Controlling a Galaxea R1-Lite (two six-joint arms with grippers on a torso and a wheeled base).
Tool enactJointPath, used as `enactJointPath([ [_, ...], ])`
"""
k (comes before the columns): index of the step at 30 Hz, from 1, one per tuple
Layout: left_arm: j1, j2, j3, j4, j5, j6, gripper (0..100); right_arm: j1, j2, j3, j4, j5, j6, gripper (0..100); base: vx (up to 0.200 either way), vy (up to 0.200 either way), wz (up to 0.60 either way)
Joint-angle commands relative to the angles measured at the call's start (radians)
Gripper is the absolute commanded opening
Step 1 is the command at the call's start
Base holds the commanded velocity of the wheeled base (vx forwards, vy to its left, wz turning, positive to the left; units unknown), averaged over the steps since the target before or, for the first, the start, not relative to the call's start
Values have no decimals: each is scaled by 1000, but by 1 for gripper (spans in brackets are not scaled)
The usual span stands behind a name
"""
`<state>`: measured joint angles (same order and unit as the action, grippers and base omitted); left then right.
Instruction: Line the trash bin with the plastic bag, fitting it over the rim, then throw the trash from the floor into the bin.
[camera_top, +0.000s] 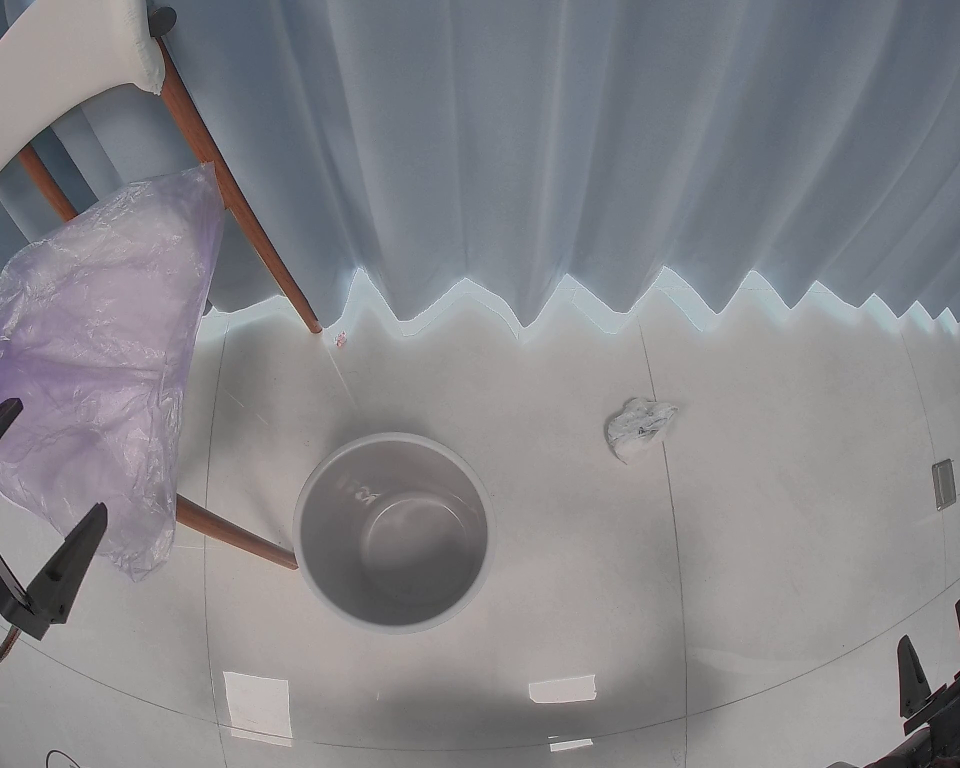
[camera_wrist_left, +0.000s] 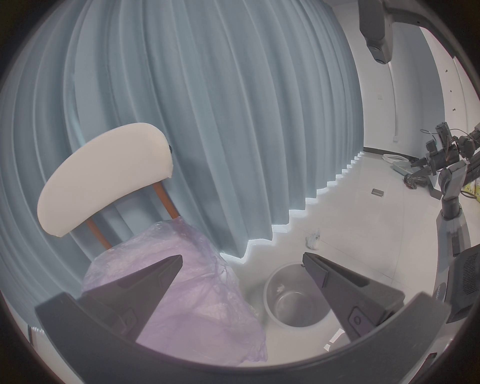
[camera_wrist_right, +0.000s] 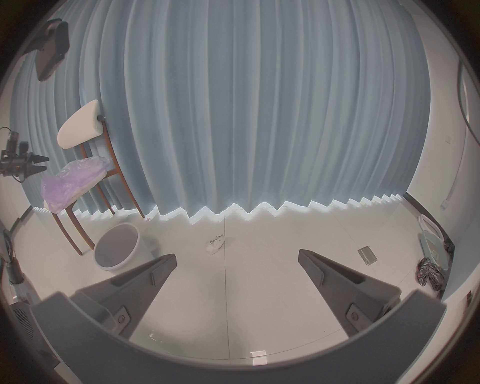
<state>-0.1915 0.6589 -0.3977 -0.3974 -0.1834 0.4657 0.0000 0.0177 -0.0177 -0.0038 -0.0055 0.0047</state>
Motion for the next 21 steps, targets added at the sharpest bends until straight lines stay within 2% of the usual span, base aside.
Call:
enactJointPath([
  [1,-3,59,-3,0,-19,5,100,0,-18,18,-1,-1,0,100,0,0,0],
  [4,-13,87,-6,2,-22,22,100,0,-18,18,-1,1,0,100,0,0,0],
  [9,-103,122,-17,60,-22,100,100,0,-18,18,-1,-1,0,100,0,0,0],
  [12,-118,120,-38,183,-21,206,100,0,-18,18,-1,-1,0,100,0,0,0],
  [13,-118,120,-38,183,-21,206,100,0,-18,18,-1,-1,0,100,0,0,0],
  [14,-118,114,-49,261,-14,289,100,0,-18,18,-1,1,0,100,0,0,0],
  [17,-114,110,-63,339,-1,369,100,0,-18,18,-1,-1,0,100,0,0,0],
  [20,-100,110,-72,362,45,389,100,0,-18,18,-1,-1,0,100,0,0,0],
  [21,-95,110,-75,359,91,389,100,0,-18,18,-1,-1,0,100,0,0,0],
])
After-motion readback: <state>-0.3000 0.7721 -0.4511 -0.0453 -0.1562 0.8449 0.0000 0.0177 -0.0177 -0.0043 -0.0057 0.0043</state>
